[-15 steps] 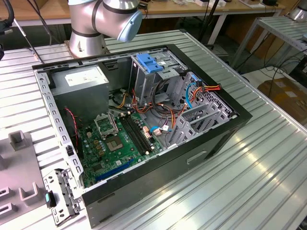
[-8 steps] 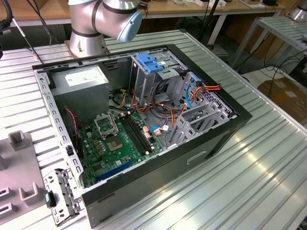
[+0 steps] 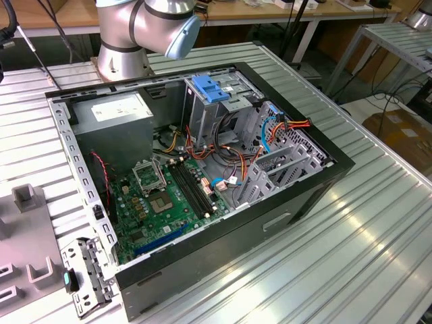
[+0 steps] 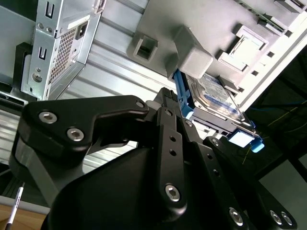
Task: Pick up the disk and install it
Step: 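Reach for the disk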
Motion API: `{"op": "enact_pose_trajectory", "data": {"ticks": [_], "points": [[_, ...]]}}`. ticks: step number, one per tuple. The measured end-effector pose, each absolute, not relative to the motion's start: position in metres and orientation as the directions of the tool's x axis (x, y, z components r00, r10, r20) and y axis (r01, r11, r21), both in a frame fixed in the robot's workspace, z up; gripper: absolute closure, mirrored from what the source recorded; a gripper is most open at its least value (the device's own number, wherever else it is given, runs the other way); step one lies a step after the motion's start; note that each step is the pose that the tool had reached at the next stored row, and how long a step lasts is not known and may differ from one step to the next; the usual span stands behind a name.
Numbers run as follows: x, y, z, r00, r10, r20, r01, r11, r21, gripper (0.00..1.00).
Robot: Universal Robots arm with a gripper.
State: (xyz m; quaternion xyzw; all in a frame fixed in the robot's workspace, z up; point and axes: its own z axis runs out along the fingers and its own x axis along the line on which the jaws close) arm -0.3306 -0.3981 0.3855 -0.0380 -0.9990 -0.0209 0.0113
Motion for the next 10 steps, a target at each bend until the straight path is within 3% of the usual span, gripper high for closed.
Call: {"op": "enact_pose_trajectory", "data": {"ticks": [10], "points": [[-0.347, -0.398, 0.385, -0.997, 0.075, 0.024, 0.076, 0.996, 0.041, 0.89]]}}
